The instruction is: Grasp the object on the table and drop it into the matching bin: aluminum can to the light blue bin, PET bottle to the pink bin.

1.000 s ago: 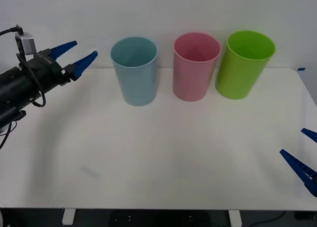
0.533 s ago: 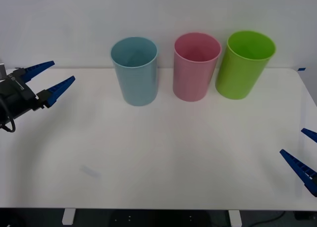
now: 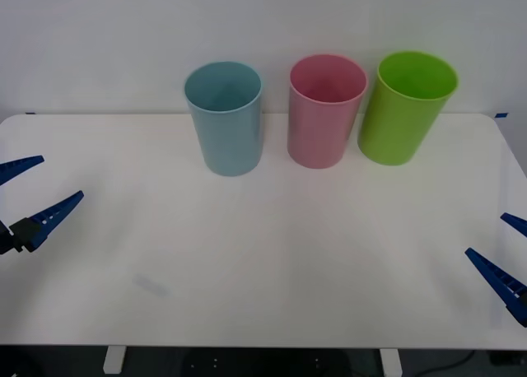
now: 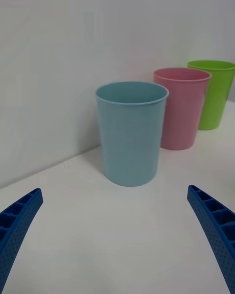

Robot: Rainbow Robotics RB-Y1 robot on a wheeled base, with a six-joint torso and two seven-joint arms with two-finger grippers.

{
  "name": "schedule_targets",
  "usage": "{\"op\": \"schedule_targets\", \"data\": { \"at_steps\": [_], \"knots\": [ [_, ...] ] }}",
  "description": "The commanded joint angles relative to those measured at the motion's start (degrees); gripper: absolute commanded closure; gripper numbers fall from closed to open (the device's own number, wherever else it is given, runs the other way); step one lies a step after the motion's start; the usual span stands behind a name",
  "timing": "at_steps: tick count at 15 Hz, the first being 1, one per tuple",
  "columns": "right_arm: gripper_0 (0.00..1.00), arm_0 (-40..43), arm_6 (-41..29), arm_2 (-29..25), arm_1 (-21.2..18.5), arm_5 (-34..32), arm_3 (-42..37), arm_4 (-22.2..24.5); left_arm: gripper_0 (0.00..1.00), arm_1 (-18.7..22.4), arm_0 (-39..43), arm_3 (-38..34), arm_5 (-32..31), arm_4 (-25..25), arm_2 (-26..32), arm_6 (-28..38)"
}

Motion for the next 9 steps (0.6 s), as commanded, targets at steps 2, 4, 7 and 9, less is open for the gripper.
{"op": "schedule_targets", "data": {
  "at_steps": [2, 4, 7, 9],
  "knots": [
    [0.00, 0.00, 0.00, 0.00, 0.00, 0.00, 0.00, 0.00, 0.00, 0.01, 4.70, -0.60, -0.61, 1.81, 0.44, -3.24],
    [0.00, 0.00, 0.00, 0.00, 0.00, 0.00, 0.00, 0.00, 0.00, 0.01, 6.46, -0.69, -0.61, 2.78, 0.44, -3.42],
    [0.00, 0.00, 0.00, 0.00, 0.00, 0.00, 0.00, 0.00, 0.00, -0.08, 8.22, -0.69, -0.61, 4.01, 0.44, -3.16],
    [0.00, 0.00, 0.00, 0.00, 0.00, 0.00, 0.00, 0.00, 0.00, -0.08, 8.75, -0.69, -0.61, 4.80, 0.35, -3.07]
  ]
}}
